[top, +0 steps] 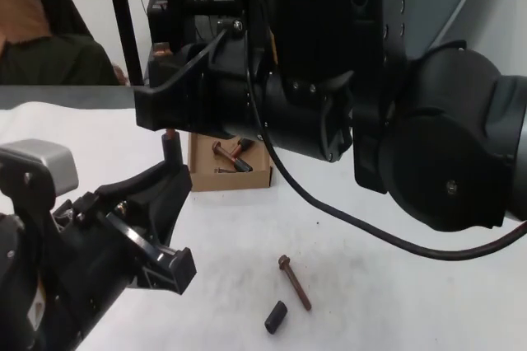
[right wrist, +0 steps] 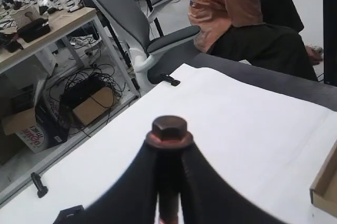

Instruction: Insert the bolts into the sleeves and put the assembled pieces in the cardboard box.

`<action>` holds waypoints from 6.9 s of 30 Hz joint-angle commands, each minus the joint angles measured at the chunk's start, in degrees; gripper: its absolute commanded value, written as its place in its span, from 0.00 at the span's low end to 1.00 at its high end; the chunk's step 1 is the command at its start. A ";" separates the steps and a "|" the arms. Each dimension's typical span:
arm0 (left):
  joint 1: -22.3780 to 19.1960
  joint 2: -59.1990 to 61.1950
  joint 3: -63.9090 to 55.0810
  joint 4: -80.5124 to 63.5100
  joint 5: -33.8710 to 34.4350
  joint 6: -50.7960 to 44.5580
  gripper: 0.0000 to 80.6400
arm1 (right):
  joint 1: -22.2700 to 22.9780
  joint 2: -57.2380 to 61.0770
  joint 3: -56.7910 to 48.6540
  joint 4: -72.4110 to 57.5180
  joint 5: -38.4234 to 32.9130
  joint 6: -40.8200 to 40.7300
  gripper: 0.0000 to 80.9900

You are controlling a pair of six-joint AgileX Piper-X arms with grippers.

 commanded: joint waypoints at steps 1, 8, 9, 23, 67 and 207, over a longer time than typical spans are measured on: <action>0.12 -0.55 -0.01 -1.86 -0.66 -0.41 0.02 | 0.07 -0.30 0.07 0.66 0.55 -1.75 0.01; 0.12 -0.55 -0.28 -4.68 -4.26 -0.41 0.02 | 0.38 -0.75 0.07 4.34 -5.60 -1.24 0.01; 0.12 -0.55 -0.58 -4.71 -4.10 -0.41 0.02 | 0.35 -0.89 0.07 5.51 -6.36 -1.24 0.00; 5.10 -0.19 -2.94 4.64 -1.24 5.14 0.02 | -0.04 -9.20 0.07 21.85 5.22 1.32 0.84; 20.11 60.41 -41.01 0.21 19.62 5.81 0.87 | 0.58 19.92 0.07 45.59 10.38 49.95 0.66; -8.04 0.26 -22.31 14.74 5.69 11.14 0.02 | 3.60 -30.38 32.08 6.56 11.23 -11.41 0.01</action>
